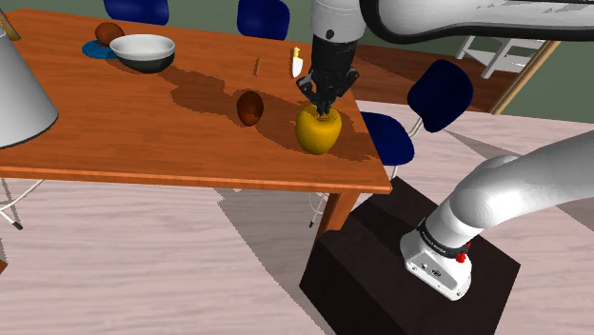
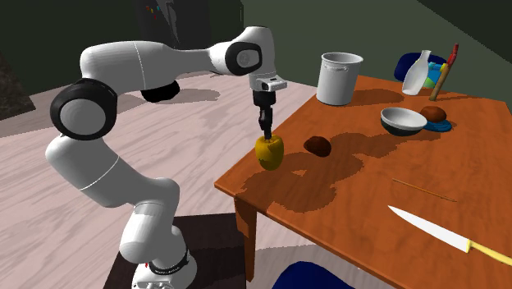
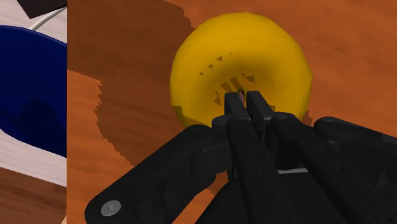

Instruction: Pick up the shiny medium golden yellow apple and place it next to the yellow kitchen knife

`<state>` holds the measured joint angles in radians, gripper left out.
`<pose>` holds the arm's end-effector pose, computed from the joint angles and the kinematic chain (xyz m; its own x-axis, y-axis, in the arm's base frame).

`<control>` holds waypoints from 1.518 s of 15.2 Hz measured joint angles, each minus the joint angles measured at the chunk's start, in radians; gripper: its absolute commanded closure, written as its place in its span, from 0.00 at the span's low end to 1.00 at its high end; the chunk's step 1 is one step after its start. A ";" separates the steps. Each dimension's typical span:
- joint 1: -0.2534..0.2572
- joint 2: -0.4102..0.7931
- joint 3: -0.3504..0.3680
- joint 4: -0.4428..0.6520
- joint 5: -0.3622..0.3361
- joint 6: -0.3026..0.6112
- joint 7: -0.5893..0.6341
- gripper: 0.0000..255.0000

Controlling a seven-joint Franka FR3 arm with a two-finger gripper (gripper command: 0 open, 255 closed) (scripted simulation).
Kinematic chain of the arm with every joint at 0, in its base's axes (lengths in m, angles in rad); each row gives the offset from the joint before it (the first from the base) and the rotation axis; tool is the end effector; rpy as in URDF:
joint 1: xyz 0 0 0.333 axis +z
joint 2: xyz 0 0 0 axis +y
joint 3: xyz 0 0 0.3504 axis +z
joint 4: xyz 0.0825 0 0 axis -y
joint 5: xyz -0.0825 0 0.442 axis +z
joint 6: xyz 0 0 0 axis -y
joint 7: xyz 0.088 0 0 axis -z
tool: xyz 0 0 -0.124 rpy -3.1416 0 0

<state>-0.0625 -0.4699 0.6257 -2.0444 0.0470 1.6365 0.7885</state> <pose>0.3773 0.3008 0.5972 0.9531 -0.2660 0.1446 -0.2884 -0.9429 0.1663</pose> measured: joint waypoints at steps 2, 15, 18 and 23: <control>0.000 0.000 0.000 0.000 0.000 0.000 0.000 1.00; -0.021 0.045 -0.004 0.198 -0.026 -0.157 -0.009 1.00; -0.026 0.060 -0.002 0.248 -0.033 -0.194 -0.009 1.00; -0.034 0.088 0.006 0.342 -0.047 -0.262 -0.006 1.00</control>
<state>-0.0970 -0.3814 0.6314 -1.7024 0.0000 1.3742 0.7821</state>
